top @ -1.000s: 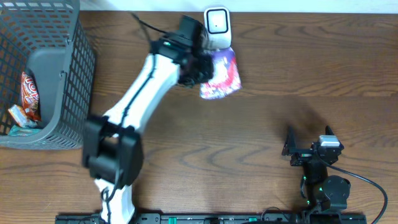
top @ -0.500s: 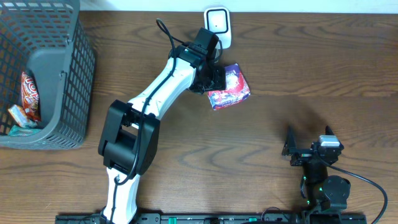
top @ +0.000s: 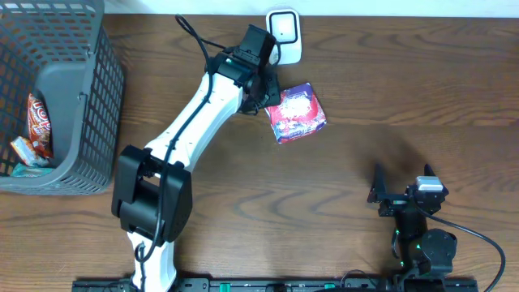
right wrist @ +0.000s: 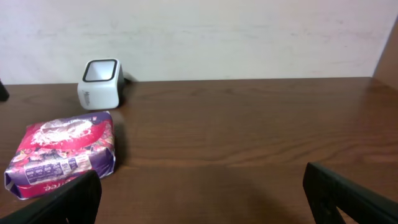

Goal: Scan the item barcode
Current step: 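Lift the snack box out and carry it toward the scanner, then hold the snack box in front of the scanner, then release it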

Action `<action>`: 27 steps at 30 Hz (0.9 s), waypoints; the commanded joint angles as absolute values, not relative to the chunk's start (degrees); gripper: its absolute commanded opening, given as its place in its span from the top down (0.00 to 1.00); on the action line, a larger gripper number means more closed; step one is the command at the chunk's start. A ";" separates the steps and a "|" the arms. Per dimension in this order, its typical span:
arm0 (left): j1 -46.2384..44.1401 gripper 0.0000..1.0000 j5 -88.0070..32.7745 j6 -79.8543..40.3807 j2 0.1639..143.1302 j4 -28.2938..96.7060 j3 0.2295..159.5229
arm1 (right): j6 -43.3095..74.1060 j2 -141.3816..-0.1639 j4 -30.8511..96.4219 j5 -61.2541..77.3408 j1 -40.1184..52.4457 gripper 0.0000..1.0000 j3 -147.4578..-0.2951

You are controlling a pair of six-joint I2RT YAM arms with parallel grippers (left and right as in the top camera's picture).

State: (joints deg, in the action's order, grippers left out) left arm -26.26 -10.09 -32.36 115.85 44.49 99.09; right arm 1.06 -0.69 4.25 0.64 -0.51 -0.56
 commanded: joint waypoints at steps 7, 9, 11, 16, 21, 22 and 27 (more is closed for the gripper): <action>-26.02 0.92 -0.80 -42.87 121.43 44.47 97.71 | 1.87 -0.32 4.29 0.56 -0.34 0.01 -0.30; -26.24 0.93 -0.80 -43.66 122.23 44.47 97.71 | 1.87 -0.32 4.29 0.56 -0.34 0.01 -0.30; -26.59 0.92 -0.82 -43.83 123.39 44.25 97.71 | 1.87 -0.32 4.29 0.56 -0.34 0.01 -0.30; -27.24 0.92 -0.99 -43.75 126.37 42.46 97.71 | 1.85 -0.32 4.29 0.56 -0.34 0.01 -0.30; -27.24 0.92 -1.06 -39.40 127.15 36.97 97.71 | 1.85 -0.32 4.29 0.56 -0.34 0.01 -0.30; -27.24 0.92 -1.39 -38.96 127.15 36.10 97.71 | 1.87 -0.32 4.29 0.56 -0.34 0.01 -0.30; -27.27 0.92 -11.07 -32.67 127.24 30.68 97.71 | 1.87 -0.32 4.29 0.56 -0.34 0.01 -0.30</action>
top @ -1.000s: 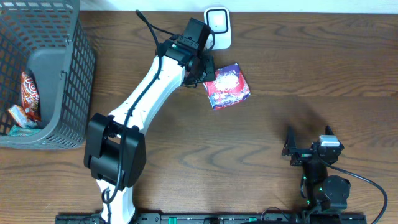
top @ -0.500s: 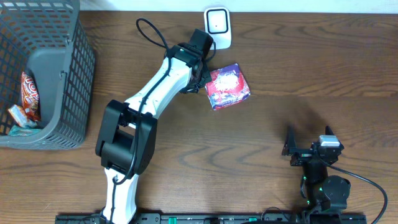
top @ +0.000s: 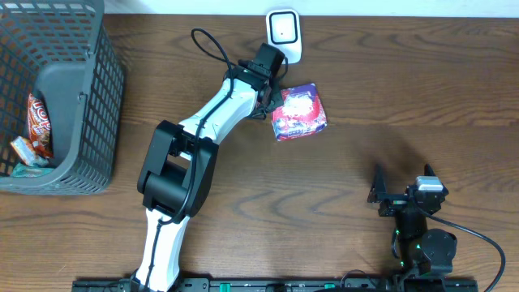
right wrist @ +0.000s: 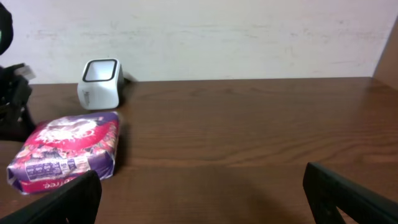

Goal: Scan the item barcode
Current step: 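Hold the snack box in front of the scanner, then release it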

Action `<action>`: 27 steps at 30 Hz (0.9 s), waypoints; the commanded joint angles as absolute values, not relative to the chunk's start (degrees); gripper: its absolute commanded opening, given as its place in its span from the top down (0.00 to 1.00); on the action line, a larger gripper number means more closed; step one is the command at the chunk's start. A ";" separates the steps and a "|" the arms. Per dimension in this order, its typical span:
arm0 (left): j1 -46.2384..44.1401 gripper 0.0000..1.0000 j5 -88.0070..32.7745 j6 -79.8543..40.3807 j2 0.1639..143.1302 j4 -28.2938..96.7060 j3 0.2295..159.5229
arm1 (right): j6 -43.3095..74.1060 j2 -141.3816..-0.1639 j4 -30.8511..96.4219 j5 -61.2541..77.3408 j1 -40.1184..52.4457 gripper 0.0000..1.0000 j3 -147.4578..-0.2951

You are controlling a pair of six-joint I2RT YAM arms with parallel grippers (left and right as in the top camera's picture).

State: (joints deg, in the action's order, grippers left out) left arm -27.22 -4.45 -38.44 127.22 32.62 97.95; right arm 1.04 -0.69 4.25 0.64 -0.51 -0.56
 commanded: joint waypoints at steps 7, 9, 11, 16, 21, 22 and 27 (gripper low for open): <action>-27.29 0.92 -14.37 -29.15 127.26 28.16 97.71 | 1.85 -0.32 4.29 0.56 -0.34 0.01 -0.30; -27.31 0.92 -14.37 -29.15 127.26 28.05 97.71 | 1.85 -0.32 4.29 0.56 -0.34 0.01 -0.30; -27.31 0.92 -14.37 -29.15 127.26 27.97 97.73 | 1.85 -0.32 4.29 0.56 -0.34 0.01 -0.30; -26.37 0.92 -14.35 -28.71 125.71 28.60 98.08 | 1.85 -0.32 4.29 0.56 -0.34 0.01 -0.30; -24.62 0.92 -14.13 -28.73 122.13 34.15 98.87 | 1.87 -0.32 4.29 0.56 -0.34 0.01 -0.30; -24.53 0.93 -13.87 -28.73 121.62 35.55 98.87 | 1.87 -0.32 4.29 0.56 -0.34 0.01 -0.32; -24.86 0.92 -13.50 -28.75 121.73 41.21 98.61 | 1.85 -0.32 4.29 0.56 -0.34 0.01 -0.30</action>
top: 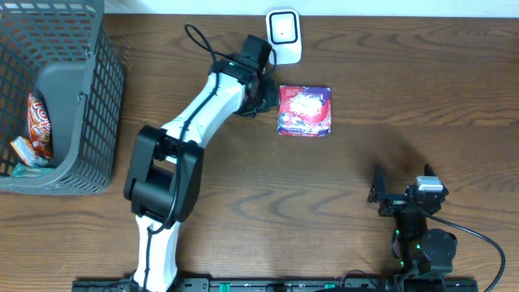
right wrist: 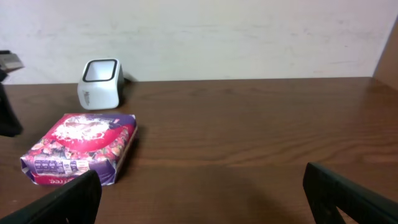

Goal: Scan the item barcode
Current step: 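Hold the snack box in front of the scanner, then release it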

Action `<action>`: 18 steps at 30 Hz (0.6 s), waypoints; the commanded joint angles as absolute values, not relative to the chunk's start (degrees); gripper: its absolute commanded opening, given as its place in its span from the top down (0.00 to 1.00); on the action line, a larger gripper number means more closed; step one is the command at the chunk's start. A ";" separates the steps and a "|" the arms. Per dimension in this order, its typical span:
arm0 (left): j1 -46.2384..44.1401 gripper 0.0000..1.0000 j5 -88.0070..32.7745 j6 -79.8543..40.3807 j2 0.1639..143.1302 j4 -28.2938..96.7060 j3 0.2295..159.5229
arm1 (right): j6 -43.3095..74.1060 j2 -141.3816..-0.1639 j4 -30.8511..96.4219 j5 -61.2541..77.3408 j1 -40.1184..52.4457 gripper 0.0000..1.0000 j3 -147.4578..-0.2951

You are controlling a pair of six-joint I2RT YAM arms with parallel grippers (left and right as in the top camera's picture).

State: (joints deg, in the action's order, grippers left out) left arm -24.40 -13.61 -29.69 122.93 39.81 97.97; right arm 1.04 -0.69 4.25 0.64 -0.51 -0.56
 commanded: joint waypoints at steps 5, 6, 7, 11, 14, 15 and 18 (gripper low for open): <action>-26.74 0.93 -12.27 -28.77 123.02 41.52 97.67 | 1.85 -0.32 4.29 0.56 -0.34 0.01 -0.30; -27.29 0.92 -11.73 -28.84 123.90 41.50 97.67 | 1.85 -0.32 4.29 0.56 -0.34 0.01 -0.30; -27.66 0.92 -11.70 -29.26 124.49 41.47 97.67 | 1.87 -0.32 4.29 0.56 -0.34 0.01 -0.30; -29.02 0.92 -11.75 -29.82 126.67 40.86 97.67 | 1.87 -0.32 4.29 0.56 -0.34 0.01 -0.30; -29.65 0.92 -11.77 -29.82 126.93 40.10 97.67 | 1.85 -0.32 4.29 0.56 -0.34 0.01 -0.30; -29.82 0.92 -11.77 -29.82 126.93 39.79 97.67 | 1.85 -0.32 4.29 0.56 -0.34 0.01 -0.32; -30.30 0.92 -11.79 -29.78 126.93 38.87 97.67 | 1.85 -0.32 4.29 0.56 -0.34 0.01 -0.32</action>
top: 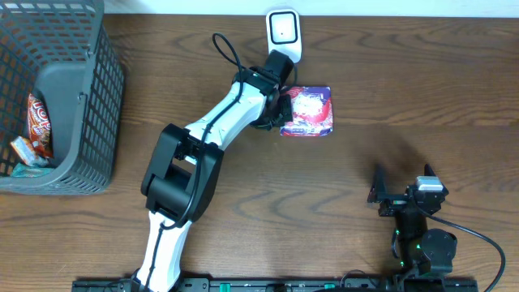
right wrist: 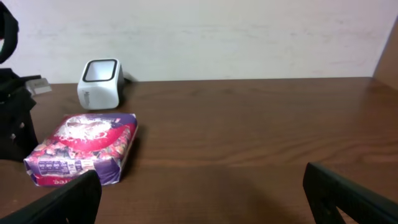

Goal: Scan the item barcode
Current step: 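Hold the snack box in front of the scanner, then release it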

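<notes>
A purple and red snack package (top: 308, 110) lies flat on the wooden table, just in front of the white barcode scanner (top: 284, 32). My left gripper (top: 278, 108) is at the package's left edge, touching or overlapping it; its jaws are hidden by the wrist. In the right wrist view the package (right wrist: 82, 147) shows small print on its near side, with the scanner (right wrist: 99, 82) behind it and the left gripper (right wrist: 15, 124) dark at the far left. My right gripper (top: 405, 195) rests open near the front edge, far from the package.
A grey mesh basket (top: 89, 105) stands at the far left with several snack packets (top: 38, 122) inside. A pale wall runs behind the scanner. The left arm (top: 219, 130) stretches diagonally across the table's middle.
My left gripper stood apart, to the left of the package; now it is against the package's left edge. The package has hardly shifted. The right arm has not moved.
At first the package sat tilted at my left gripper, below the scanner. It then was a little nearer the scanner, still askew. After that it lay square on the table, with the gripper drawn back. Now the gripper is at its edge again.
</notes>
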Action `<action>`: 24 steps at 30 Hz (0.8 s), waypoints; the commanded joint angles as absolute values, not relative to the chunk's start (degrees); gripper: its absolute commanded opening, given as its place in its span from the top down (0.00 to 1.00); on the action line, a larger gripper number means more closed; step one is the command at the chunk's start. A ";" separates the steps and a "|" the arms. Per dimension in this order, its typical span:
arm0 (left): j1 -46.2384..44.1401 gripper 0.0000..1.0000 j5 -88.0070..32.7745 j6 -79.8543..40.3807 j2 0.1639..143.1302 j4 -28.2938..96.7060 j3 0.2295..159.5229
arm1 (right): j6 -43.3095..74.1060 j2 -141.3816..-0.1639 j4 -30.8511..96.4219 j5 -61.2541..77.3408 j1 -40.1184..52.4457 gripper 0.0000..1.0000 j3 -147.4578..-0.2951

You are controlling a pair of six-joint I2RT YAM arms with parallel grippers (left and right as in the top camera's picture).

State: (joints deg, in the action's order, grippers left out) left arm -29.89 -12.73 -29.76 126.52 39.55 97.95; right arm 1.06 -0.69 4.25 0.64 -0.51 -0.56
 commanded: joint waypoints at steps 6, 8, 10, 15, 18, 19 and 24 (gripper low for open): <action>-30.30 0.92 -10.90 -28.86 126.93 36.91 97.67 | 1.87 -0.32 4.29 0.56 -0.34 0.01 -0.30; -30.30 0.92 -10.92 -27.57 126.91 36.12 97.67 | 1.85 -0.32 4.29 0.56 -0.34 0.01 -0.30; -30.30 0.92 -10.92 -26.57 126.87 36.01 97.76 | 1.85 -0.32 4.29 0.56 -0.34 0.01 -0.30; -30.17 0.92 -11.11 -25.71 125.69 37.08 98.80 | 1.87 -0.32 4.29 0.56 -0.34 0.01 -0.32; -29.58 0.92 -11.11 -23.79 123.44 38.04 99.96 | 1.85 -0.32 4.29 0.56 -0.34 0.01 -0.30; -29.26 0.91 -11.11 -23.79 122.56 38.24 100.18 | 1.85 -0.32 4.29 0.56 -0.34 0.01 -0.32; -26.37 0.75 -11.11 -23.77 115.59 38.79 100.33 | 1.87 -0.32 4.29 0.56 -0.34 0.01 -0.30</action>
